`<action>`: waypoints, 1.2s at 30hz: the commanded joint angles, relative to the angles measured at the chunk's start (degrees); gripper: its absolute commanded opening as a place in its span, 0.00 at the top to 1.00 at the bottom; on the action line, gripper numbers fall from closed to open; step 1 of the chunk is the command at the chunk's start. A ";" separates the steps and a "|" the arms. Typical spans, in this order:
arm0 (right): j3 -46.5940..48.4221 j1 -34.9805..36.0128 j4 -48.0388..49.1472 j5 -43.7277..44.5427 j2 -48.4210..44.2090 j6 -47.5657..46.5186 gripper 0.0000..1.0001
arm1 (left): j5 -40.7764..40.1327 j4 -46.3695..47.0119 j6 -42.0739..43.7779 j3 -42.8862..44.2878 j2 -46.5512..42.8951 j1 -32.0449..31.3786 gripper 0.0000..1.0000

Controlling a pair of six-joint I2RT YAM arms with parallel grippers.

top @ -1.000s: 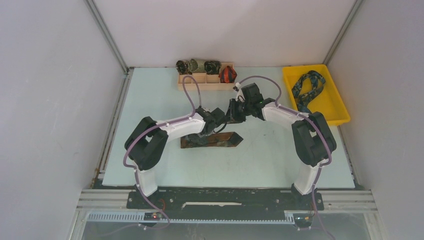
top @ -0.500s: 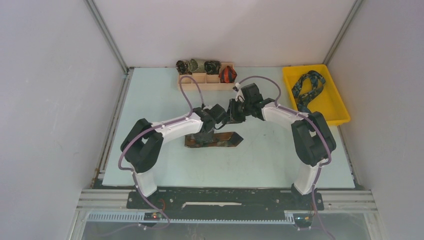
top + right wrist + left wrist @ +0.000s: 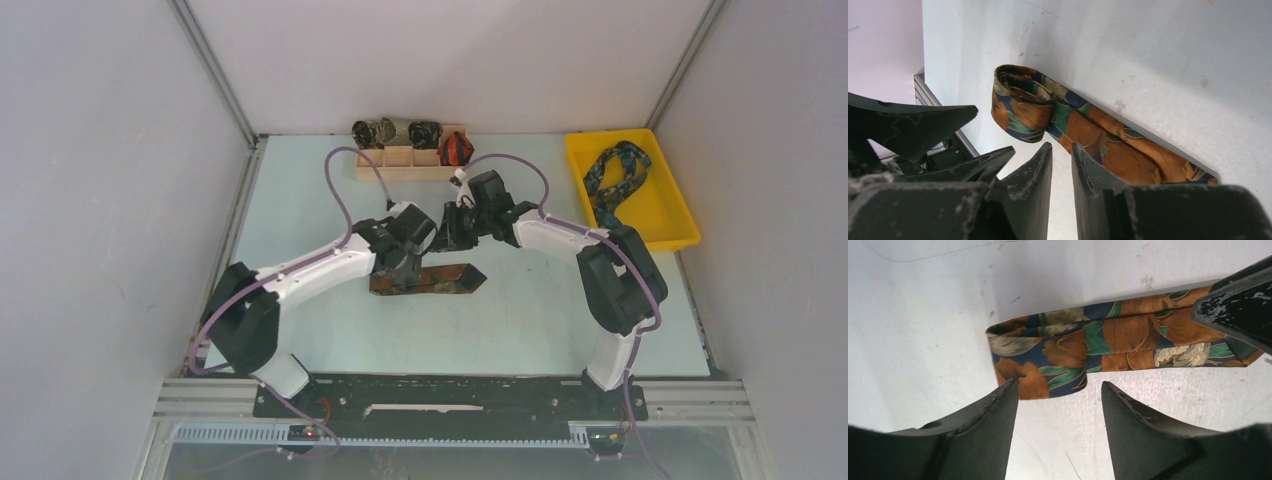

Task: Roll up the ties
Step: Roll the tie at the center of the board.

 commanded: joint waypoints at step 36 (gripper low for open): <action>14.69 13.08 -7.55 4.42 12.59 -1.13 0.68 | 36.66 47.01 2.06 -40.79 -25.93 29.26 0.17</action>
